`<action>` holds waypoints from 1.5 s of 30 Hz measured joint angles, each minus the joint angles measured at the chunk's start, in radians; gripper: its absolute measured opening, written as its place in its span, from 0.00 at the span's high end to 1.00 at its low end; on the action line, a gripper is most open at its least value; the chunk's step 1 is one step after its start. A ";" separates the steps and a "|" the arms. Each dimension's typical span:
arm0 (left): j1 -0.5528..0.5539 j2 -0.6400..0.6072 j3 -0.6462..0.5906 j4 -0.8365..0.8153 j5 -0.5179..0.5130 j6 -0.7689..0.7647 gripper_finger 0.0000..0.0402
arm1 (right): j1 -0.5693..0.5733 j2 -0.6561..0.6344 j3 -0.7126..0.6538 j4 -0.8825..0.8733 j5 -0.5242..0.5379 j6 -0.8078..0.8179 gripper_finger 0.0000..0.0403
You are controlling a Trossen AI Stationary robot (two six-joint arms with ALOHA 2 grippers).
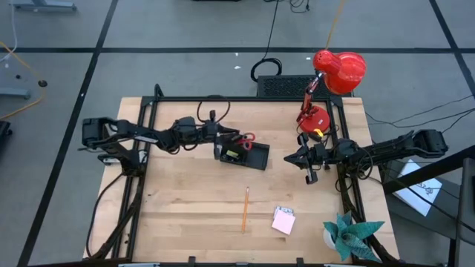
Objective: Pick and place office supplies into organizer
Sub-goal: Put the black pen into the desk organizer, then put the pencil into the desk organizer
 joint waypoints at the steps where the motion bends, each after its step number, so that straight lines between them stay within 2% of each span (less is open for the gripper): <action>1: 0.000 0.012 -0.003 0.012 0.000 -0.009 0.91 | 0.000 0.000 0.000 0.000 0.000 0.000 0.99; 10: 0.012 0.171 -0.001 0.090 -0.019 -0.023 0.91 | 0.000 0.000 0.000 0.003 0.024 0.005 0.99; 27: 0.013 0.221 0.003 0.104 -0.033 -0.021 0.90 | 0.000 0.000 0.000 0.003 0.023 0.008 0.99; 30: 0.004 0.222 0.002 0.103 -0.034 -0.019 0.86 | 0.000 0.000 0.000 0.003 0.023 0.008 0.99; 39: -0.004 0.214 0.001 0.099 -0.032 -0.005 0.62 | 0.000 0.000 0.000 0.003 0.022 0.019 0.99; 45: -0.016 0.164 -0.004 0.099 -0.015 0.021 0.54 | 0.000 0.000 0.000 0.003 0.022 0.017 0.99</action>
